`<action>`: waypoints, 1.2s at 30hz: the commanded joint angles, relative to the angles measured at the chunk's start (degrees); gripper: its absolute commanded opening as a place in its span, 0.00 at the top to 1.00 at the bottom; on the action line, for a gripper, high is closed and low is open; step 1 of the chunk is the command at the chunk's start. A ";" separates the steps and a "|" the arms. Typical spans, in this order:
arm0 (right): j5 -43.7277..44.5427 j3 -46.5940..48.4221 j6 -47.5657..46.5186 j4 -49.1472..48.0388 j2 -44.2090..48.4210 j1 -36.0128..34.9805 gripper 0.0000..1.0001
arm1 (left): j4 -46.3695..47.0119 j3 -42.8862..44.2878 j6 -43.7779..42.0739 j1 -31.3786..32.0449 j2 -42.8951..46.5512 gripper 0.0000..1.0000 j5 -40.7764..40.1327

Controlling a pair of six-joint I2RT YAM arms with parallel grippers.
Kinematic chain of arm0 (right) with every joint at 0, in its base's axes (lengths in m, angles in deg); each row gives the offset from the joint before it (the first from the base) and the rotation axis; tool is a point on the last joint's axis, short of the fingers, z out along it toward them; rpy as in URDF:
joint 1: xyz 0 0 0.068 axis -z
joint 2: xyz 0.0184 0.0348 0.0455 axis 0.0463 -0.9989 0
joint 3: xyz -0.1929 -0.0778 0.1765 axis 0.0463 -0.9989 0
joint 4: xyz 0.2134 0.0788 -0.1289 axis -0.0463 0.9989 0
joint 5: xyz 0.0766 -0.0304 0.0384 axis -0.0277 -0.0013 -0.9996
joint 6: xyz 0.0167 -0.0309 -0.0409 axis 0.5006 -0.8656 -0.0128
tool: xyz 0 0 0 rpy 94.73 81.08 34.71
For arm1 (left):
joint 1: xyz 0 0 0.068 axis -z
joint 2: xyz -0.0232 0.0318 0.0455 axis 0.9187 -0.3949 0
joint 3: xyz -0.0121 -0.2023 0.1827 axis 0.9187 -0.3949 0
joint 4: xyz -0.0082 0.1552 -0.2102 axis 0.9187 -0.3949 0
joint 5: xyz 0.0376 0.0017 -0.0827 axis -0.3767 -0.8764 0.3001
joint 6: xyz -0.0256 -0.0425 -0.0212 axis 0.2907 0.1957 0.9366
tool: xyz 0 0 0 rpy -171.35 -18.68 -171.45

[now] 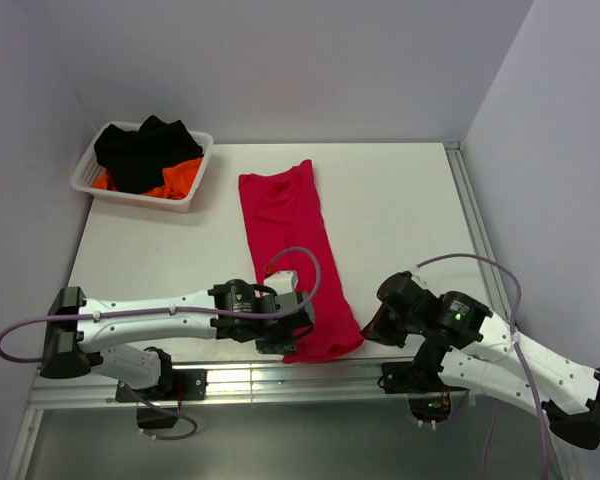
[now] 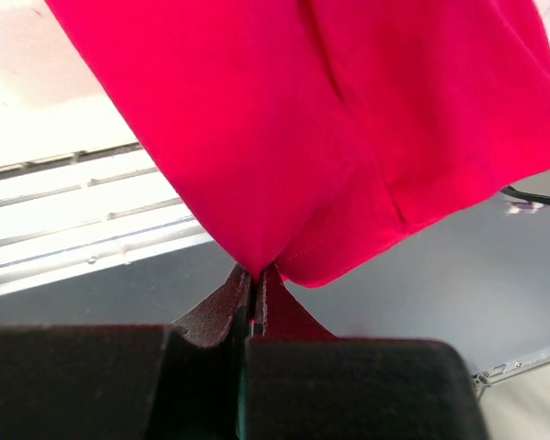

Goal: Fold and stack the t-shirts

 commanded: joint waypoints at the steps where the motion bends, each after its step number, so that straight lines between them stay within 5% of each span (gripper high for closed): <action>1: 3.34 6.28 -1.07 4.57 -1.24 -0.43 1.00 | -8.32 5.10 -3.06 -1.36 1.05 1.00 -2.85; 11: 7.03 17.97 -10.72 3.53 -14.92 1.15 1.00 | -6.85 8.19 -8.96 -13.13 3.86 1.00 2.94; 17: 3.61 23.07 -21.62 -0.51 -23.64 9.05 1.00 | -3.77 6.95 -12.56 -22.45 3.95 1.00 7.95; 26: -0.96 32.38 -35.69 -4.03 -37.26 21.18 1.00 | -0.95 12.13 -18.98 -33.17 -5.00 1.00 11.47; 36: -4.65 46.98 -44.66 -3.68 -53.96 26.81 1.00 | 1.07 18.38 -22.59 -41.26 -14.42 1.00 15.51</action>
